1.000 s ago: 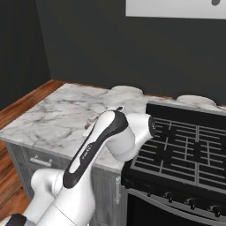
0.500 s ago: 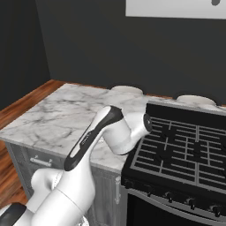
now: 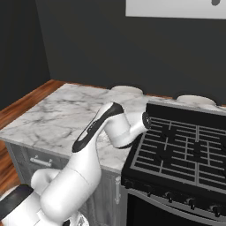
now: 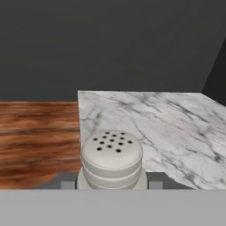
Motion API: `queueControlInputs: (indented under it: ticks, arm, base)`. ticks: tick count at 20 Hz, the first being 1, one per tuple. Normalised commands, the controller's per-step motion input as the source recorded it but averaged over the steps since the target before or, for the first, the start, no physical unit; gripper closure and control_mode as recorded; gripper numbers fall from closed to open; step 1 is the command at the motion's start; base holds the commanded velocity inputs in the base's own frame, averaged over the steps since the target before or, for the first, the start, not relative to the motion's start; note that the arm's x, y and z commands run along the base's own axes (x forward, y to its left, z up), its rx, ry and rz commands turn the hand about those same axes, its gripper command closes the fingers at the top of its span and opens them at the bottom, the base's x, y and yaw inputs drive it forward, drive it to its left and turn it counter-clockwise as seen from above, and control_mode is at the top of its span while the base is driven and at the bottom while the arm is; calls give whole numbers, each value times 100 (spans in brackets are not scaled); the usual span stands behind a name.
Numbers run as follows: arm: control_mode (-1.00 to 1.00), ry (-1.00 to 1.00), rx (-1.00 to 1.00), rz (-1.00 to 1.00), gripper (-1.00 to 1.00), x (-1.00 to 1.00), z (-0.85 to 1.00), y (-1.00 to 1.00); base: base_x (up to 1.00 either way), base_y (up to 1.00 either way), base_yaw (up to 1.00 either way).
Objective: Collect the turmeric, ketchup, and shaker from the cabinet and place them next to the stove.
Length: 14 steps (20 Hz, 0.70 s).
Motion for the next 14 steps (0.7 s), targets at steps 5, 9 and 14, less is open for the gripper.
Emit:
queueControlInputs:
  ticks: [5, 9, 14]
  arm:
    - [-100, 0, 0, 5, 100, 51, -31, -29]
    - [-100, 0, 0, 4, 100, 44, -28, -27]
    - [-100, 0, 2, 3, 100, 35, -21, -21]
  base:
    - [0, 0, 0]
    - [0, 0, 0]
    - [0, 0, 0]
